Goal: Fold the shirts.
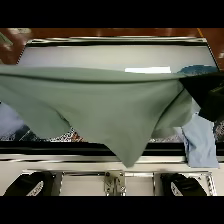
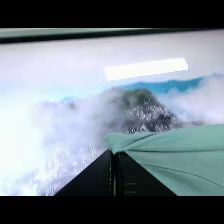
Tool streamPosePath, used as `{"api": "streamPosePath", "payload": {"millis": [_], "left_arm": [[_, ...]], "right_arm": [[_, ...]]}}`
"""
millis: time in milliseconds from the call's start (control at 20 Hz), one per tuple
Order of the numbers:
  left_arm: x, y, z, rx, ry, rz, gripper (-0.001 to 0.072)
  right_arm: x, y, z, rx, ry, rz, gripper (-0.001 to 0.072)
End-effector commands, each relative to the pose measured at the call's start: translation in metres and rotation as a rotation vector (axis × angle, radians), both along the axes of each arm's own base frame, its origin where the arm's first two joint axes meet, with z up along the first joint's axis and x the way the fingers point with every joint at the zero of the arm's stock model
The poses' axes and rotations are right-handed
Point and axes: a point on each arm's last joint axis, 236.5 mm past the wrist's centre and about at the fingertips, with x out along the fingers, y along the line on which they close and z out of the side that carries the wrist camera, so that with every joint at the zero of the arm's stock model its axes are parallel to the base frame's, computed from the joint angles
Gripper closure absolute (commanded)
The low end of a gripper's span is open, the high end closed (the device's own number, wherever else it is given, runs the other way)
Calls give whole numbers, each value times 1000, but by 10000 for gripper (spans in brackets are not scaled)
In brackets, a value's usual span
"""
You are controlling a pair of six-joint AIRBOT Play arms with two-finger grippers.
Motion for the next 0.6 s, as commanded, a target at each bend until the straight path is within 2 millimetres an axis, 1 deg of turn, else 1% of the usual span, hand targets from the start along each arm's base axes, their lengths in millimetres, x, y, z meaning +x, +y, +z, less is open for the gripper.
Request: {"api": "streamPosePath", "payload": {"millis": [0,100,200,250,350,400,450,500,550], "left_arm": [[11,-6,-81,32,214,-5,673],[16,-27,-131,-24,329,-45,673],[13,-51,-180,-92,445,-102,673],[9,-63,-204,-137,505,-127,673],[4,-79,-246,-212,586,-141,673],[4,-84,-264,-248,611,-136,672],[5,-88,-280,-281,627,-127,672],[6,-92,-293,-320,639,-115,672],[7,-96,-303,-353,653,-106,672]], "right_arm": [[28,-7,-48,-60,144,-38,650],[63,-2,-85,-98,211,-22,650],[106,5,-123,-95,283,-38,650],[129,12,-141,-71,312,-43,650],[170,30,-177,13,366,-52,650],[186,39,-196,56,400,-58,650],[199,46,-219,90,448,-63,650],[206,51,-241,110,504,-74,649],[208,54,-265,120,570,-78,626]]}}
